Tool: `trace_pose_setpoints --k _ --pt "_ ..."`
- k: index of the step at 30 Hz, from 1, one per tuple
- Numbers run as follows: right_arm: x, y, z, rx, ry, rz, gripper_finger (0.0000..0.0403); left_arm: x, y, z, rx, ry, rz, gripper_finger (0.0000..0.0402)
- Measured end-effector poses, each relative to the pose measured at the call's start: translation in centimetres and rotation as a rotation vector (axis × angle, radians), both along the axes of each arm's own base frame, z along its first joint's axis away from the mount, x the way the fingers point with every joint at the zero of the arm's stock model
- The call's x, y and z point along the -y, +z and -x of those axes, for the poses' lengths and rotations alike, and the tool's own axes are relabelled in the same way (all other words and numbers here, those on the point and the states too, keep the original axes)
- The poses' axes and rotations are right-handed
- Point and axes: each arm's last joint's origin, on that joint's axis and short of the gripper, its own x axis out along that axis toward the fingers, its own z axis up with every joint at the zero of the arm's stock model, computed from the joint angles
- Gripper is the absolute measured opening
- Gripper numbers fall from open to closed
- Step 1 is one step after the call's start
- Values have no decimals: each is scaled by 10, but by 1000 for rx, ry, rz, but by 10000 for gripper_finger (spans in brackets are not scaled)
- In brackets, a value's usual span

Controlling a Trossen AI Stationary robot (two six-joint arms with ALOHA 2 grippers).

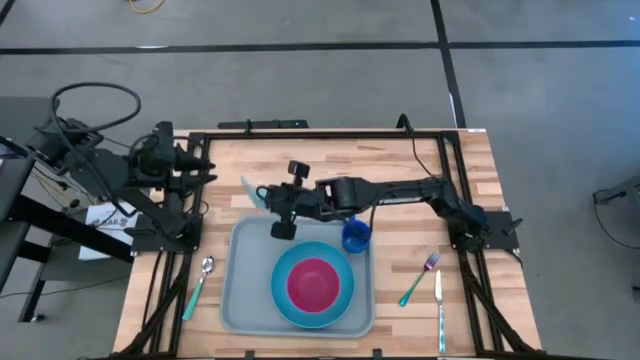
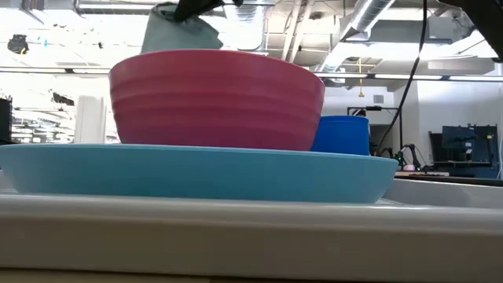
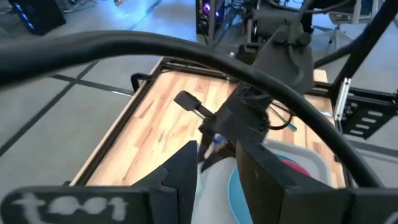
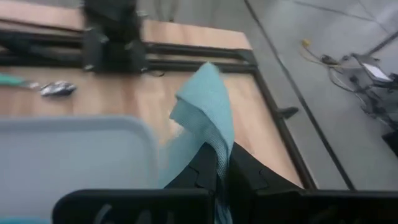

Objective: Set up tray
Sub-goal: Put the green napkin on the left side of the blue plate on the gray tray

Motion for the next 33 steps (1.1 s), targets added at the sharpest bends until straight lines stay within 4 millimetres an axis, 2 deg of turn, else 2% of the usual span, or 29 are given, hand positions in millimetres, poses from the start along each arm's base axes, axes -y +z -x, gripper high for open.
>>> trace_pose_setpoints --k 3,4,9,12,16,20,25,33 --pt "-14 -7 -2 -34 77 21 7 3 -1 -4 -15 -16 8 103" --pt "-19 -14 -5 -57 101 37 7 4 -2 -5 -17 -16 7 103" --pt "-48 -73 -26 -173 191 53 7 9 -4 -14 -38 -16 0 103" --pt "-65 -87 -29 -192 269 10 7 12 -5 -17 -44 -14 15 103" --pt "-83 -109 -31 -233 290 0 8 15 -7 -22 -61 -26 29 103" --pt "-93 -100 -30 -169 325 -46 21 19 -10 -28 -76 -26 24 103" --pt "-104 -96 -35 -92 416 -122 61 22 -12 -33 -89 -29 39 103" --pt "-104 -95 -36 -80 424 -216 124 31 -16 -42 -131 -58 107 103"
